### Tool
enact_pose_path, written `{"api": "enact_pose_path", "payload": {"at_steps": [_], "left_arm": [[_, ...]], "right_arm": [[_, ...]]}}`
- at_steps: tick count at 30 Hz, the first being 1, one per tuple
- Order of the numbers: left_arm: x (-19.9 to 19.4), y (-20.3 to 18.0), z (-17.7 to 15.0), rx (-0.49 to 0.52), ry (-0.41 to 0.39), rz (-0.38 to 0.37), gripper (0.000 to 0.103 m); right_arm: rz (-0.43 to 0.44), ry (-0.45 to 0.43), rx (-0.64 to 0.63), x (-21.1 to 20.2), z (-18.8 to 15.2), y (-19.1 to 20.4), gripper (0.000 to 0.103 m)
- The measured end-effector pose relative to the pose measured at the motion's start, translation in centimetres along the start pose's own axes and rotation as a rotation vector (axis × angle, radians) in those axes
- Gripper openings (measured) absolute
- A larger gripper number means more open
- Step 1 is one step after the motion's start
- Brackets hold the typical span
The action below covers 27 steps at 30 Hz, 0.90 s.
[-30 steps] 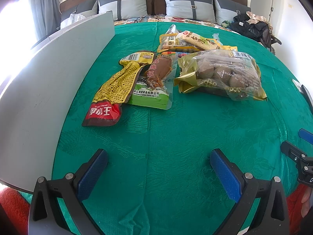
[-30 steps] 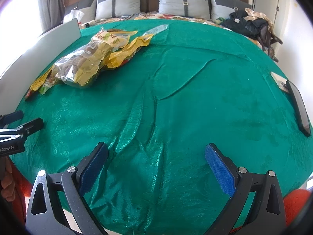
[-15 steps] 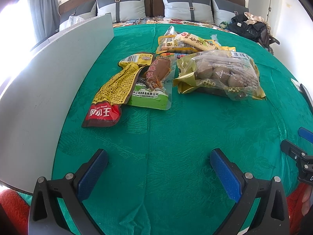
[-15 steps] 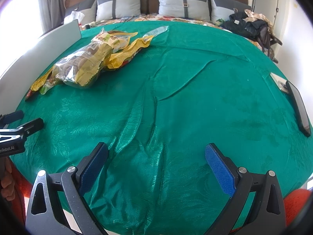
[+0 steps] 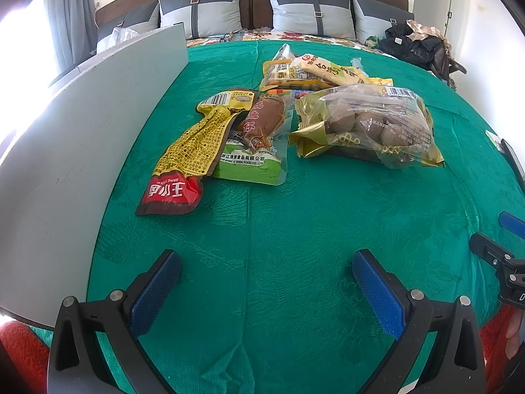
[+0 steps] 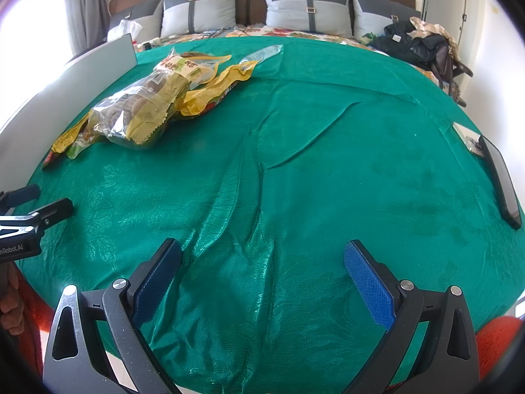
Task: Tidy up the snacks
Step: 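Move the left tool down over the long yellow-and-red snack packet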
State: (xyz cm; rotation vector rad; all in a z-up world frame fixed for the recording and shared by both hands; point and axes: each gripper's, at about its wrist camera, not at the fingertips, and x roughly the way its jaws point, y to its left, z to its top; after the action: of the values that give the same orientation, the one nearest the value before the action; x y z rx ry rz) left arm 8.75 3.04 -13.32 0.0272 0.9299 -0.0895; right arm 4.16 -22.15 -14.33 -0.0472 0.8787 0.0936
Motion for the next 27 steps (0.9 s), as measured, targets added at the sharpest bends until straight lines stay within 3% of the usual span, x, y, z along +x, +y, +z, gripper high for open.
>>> {"api": "enact_pose_path", "payload": {"at_steps": [8, 15, 20, 24, 27], "left_arm": [[0.2, 0.2, 0.3, 0.01, 0.008, -0.01, 0.103], [-0.1, 1.3, 1.3, -0.013, 0.068, -0.036, 0.103], [-1.2, 3.5, 5.7, -0.043, 0.012, -0.027, 0.103], [1.3, 4.7, 10.0, -0.027, 0.084, -0.057, 0.103], [3.9, 4.7, 11.3, -0.015, 0.137, -0.023, 0.103]], "right_arm": [[0.0, -0.003, 0.0, -0.1, 0.1, 0.0, 0.101], [0.001, -0.002, -0.001, 0.0, 0.0, 0.0, 0.101], [0.0, -0.003, 0.0, 0.0, 0.0, 0.0, 0.101], [0.001, -0.002, -0.001, -0.1, 0.0, 0.0, 0.101], [0.002, -0.001, -0.002, -0.1, 0.2, 0.1, 0.101]]}}
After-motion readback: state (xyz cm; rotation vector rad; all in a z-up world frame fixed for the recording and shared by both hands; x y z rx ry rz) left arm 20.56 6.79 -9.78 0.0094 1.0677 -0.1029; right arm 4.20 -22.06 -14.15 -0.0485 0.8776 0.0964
